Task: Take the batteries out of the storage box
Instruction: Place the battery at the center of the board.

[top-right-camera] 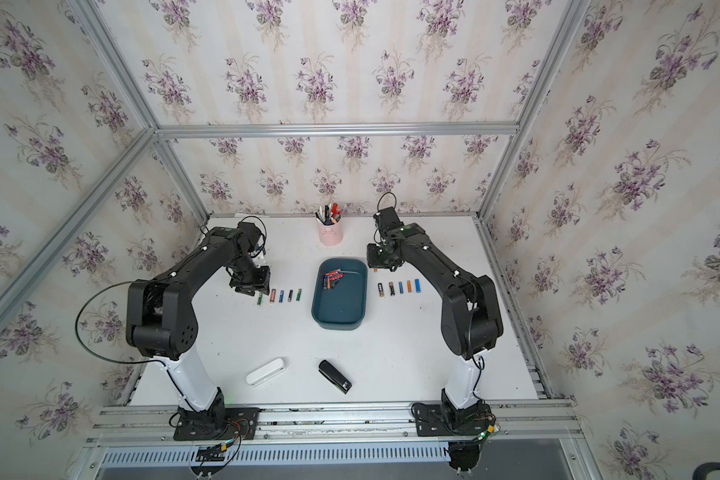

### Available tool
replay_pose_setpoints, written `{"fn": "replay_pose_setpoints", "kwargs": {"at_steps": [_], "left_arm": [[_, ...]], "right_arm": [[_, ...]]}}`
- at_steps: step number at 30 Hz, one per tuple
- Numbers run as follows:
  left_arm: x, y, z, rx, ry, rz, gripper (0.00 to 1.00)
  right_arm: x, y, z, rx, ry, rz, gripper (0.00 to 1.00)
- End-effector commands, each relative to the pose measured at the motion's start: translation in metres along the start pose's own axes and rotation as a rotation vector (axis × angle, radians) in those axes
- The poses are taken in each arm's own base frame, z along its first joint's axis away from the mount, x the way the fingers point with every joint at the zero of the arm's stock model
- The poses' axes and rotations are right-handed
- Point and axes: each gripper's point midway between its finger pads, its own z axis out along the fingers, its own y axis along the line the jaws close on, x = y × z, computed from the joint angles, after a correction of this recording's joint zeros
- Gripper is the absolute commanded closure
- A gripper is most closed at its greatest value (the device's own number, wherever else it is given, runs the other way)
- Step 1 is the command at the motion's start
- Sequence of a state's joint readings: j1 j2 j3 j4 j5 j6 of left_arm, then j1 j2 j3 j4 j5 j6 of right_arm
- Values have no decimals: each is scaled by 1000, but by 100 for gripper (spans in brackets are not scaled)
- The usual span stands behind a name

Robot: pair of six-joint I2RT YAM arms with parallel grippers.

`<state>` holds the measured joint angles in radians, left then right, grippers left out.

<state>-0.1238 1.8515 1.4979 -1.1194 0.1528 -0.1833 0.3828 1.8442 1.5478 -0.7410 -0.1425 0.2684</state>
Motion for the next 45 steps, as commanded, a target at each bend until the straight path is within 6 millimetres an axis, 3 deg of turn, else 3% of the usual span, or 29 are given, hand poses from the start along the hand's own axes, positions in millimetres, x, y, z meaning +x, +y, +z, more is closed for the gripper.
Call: {"fn": "replay_pose_setpoints", "kwargs": {"at_steps": [1, 4, 10, 18, 30, 45], "left_arm": [[0, 0, 1, 2, 10, 4, 49], [-2, -1, 2, 7, 10, 7, 50], [-4, -1, 5, 7, 20, 16, 49], [-7, -7, 9, 41, 23, 14, 49], [-7, -7, 11, 42, 25, 5, 49], [-6, -6, 9, 36, 27, 4, 48]], "right_arm": [[2, -42, -5, 62, 2, 24, 87], [7, -84, -4, 122, 7, 83, 87], [19, -144, 8, 231, 31, 144, 87], [27, -187, 27, 309, 65, 177, 87], [33, -197, 54, 299, 96, 156, 87], [46, -201, 67, 303, 147, 137, 84]]}}
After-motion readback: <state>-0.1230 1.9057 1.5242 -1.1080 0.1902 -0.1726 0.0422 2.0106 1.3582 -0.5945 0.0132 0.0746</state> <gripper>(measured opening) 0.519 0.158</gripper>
